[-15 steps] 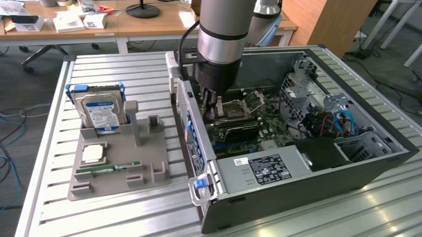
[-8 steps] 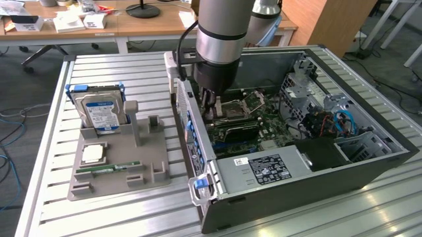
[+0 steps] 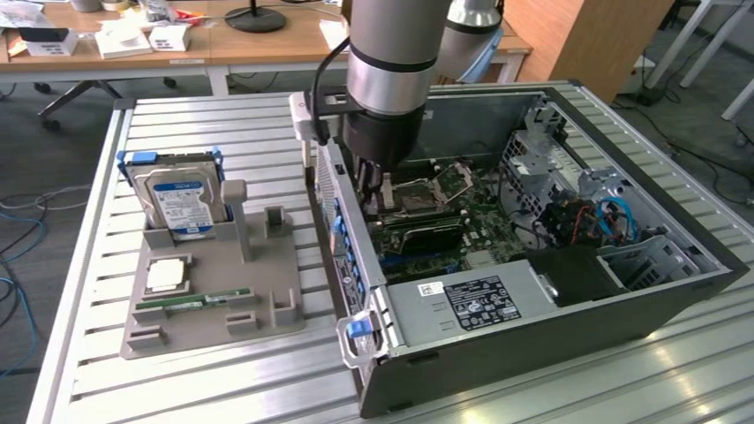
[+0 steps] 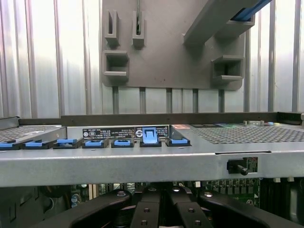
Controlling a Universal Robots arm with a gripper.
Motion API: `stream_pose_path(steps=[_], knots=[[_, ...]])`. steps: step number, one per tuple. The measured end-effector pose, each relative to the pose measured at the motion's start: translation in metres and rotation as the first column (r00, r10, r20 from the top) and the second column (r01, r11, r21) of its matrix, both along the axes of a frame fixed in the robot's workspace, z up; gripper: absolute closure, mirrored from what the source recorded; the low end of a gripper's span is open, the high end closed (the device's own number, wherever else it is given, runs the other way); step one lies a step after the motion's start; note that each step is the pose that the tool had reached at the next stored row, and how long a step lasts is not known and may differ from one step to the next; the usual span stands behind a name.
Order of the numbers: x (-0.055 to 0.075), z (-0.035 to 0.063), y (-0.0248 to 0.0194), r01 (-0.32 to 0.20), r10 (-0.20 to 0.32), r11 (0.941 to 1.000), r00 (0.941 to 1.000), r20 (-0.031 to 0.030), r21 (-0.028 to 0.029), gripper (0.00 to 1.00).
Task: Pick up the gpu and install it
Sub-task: 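Press down on the gpu until it lock into place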
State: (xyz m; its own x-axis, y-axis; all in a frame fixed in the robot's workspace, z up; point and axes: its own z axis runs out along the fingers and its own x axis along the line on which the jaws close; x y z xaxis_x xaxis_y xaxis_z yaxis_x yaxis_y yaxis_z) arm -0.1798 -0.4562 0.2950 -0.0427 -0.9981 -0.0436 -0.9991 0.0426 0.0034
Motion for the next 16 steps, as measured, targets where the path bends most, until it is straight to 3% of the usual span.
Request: stream_pose_path(steps=[16], knots=[[-0.0021, -0.0001, 0.0000, 0.000, 0.000, 1.0000, 1.0000, 0.0000, 0.0000, 0.89]])
